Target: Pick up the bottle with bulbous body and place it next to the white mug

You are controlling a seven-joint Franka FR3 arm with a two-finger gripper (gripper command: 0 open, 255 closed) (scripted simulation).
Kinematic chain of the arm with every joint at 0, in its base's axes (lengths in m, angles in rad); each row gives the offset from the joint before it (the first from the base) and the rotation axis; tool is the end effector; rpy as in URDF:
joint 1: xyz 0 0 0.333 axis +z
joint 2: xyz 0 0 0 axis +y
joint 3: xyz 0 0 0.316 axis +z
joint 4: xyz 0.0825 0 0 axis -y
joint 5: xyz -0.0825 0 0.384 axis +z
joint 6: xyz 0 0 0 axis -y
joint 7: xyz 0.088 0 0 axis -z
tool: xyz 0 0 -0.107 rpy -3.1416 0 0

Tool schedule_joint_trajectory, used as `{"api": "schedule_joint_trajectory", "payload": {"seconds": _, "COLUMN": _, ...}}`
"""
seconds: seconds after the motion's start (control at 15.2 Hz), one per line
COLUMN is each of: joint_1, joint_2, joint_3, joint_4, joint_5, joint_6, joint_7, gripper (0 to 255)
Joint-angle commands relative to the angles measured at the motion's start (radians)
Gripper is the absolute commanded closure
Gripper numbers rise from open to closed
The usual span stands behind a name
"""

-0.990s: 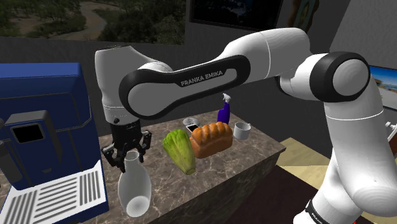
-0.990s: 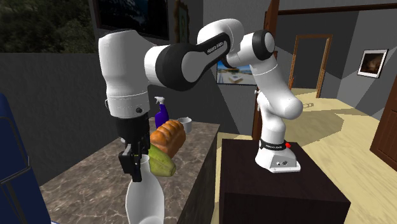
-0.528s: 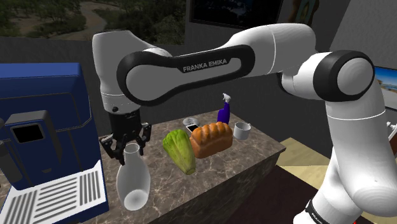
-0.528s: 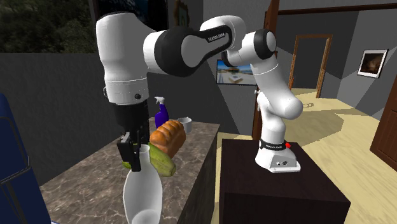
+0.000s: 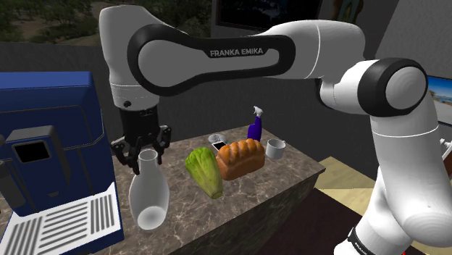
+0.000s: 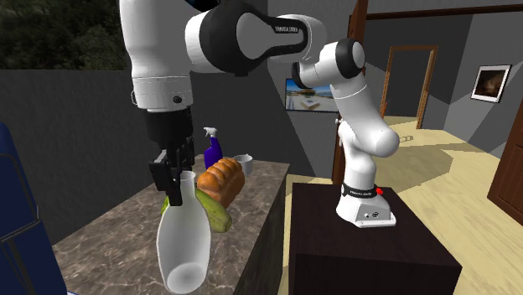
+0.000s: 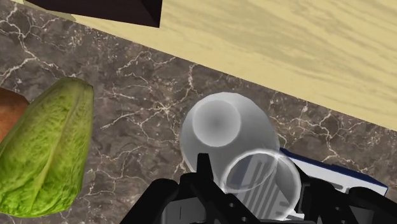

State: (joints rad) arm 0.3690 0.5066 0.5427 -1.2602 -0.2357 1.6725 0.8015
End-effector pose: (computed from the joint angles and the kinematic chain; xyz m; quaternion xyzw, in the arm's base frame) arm 0.5004 0.4747 0.4956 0.9990 0.0420 -0.0163 0.0036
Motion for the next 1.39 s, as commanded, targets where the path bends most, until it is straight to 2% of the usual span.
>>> {"api": "schedule_joint_trajectory", "payload": {"seconds": 0.0, "joint_1": 0.006, "joint_2": 0.002, "joint_3": 0.001, "joint_4": 0.027, "joint_5": 0.0, "joint_6": -0.025, "joint_7": 0.0, "gripper": 255}}
{"api": "schedule_joint_trajectory", "payload": {"seconds": 0.86, "joint_1": 0.072, "joint_2": 0.063, "joint_3": -0.006, "joint_4": 0.302, "joint_5": -0.026, "joint_6": -0.234, "joint_7": -0.008, "gripper": 255}}
{"api": "schedule_joint_trajectory", "payload": {"seconds": 1.06, "joint_1": -0.041, "joint_2": -0.064, "joint_3": 0.005, "joint_4": 0.104, "joint_5": 0.029, "joint_6": -0.16, "joint_7": -0.061, "gripper": 255}}
{"api": "schedule_joint_trajectory", "payload": {"seconds": 1.32, "joint_1": -0.159, "joint_2": -0.198, "joint_3": -0.003, "joint_4": -0.079, "joint_5": 0.094, "joint_6": -0.096, "joint_7": -0.151, "gripper": 255}}
